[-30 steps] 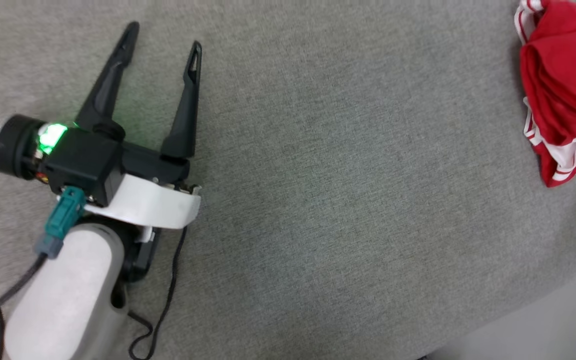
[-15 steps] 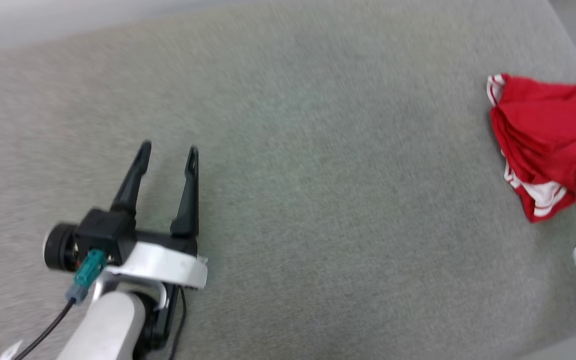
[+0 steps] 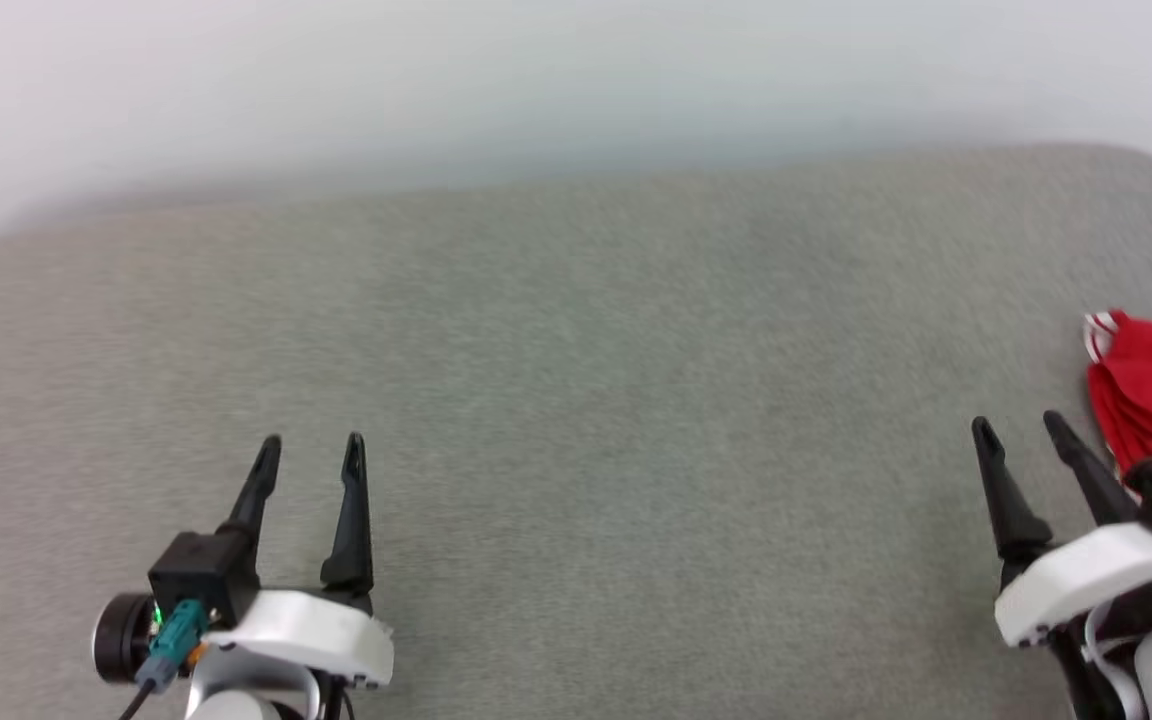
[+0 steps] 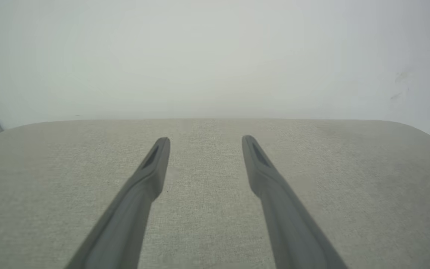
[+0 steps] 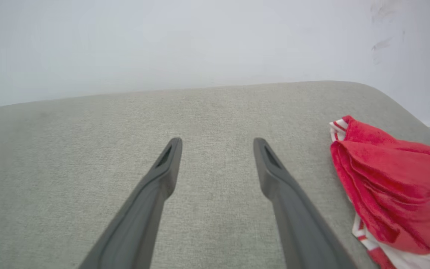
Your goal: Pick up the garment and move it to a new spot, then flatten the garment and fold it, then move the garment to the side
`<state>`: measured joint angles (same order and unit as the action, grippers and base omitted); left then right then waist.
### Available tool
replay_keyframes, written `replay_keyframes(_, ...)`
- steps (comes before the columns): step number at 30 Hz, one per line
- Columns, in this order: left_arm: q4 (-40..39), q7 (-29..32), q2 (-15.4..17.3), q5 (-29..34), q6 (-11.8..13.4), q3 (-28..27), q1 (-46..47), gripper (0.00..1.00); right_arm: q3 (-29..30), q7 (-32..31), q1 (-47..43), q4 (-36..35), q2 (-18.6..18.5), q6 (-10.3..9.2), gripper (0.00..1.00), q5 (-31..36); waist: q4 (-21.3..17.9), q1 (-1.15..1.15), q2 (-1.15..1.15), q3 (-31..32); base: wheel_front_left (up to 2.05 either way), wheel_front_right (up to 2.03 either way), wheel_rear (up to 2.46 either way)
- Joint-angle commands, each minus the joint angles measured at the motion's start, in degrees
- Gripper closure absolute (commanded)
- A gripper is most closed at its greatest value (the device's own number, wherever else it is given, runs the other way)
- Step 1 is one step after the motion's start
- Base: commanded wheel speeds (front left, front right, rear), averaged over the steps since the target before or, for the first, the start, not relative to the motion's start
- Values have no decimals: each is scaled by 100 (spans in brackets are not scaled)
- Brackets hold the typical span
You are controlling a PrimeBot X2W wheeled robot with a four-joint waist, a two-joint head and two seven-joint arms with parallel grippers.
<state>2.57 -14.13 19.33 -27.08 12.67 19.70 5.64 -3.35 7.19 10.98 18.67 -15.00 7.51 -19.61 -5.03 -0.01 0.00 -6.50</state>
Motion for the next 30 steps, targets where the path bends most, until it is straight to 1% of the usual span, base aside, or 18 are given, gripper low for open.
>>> replay_keyframes(1, 35, -31, -14, -25, 12, -16, -107, 0, 80, -1, -219, -167, 50, -4, 0, 30, 325, 1, 0, 331, 0, 0, 0)
replay_keyframes(6, 142, -68, 31, -49, -18, -55, -393, 0, 364, -156, -859, -1147, 346, -3, 0, 390, 479, 1, 0, 602, 0, 0, 0)
replay_keyframes(10, 170, -77, 70, -36, -13, -95, -561, 0, 471, -437, -1274, -1826, 578, -3, 0, 607, 494, 1, 0, 718, 0, 0, 0)
replay_keyframes(13, 151, -85, 55, -11, 11, -106, -625, 0, 488, -614, -1481, -2189, 662, -3, 0, 696, 482, 1, 0, 745, 0, 0, 0)
replay_keyframes(20, 203, -96, 43, -39, -47, -130, -613, 0, 530, -882, -1718, -2586, 801, -3, 0, 786, 404, 1, 0, 769, 0, 0, 0)
replay_keyframes(30, 241, -104, 18, -39, -47, -167, -635, 0, 545, -977, -1770, -2691, 864, -3, 0, 786, 336, 1, 0, 763, 0, 0, 0)
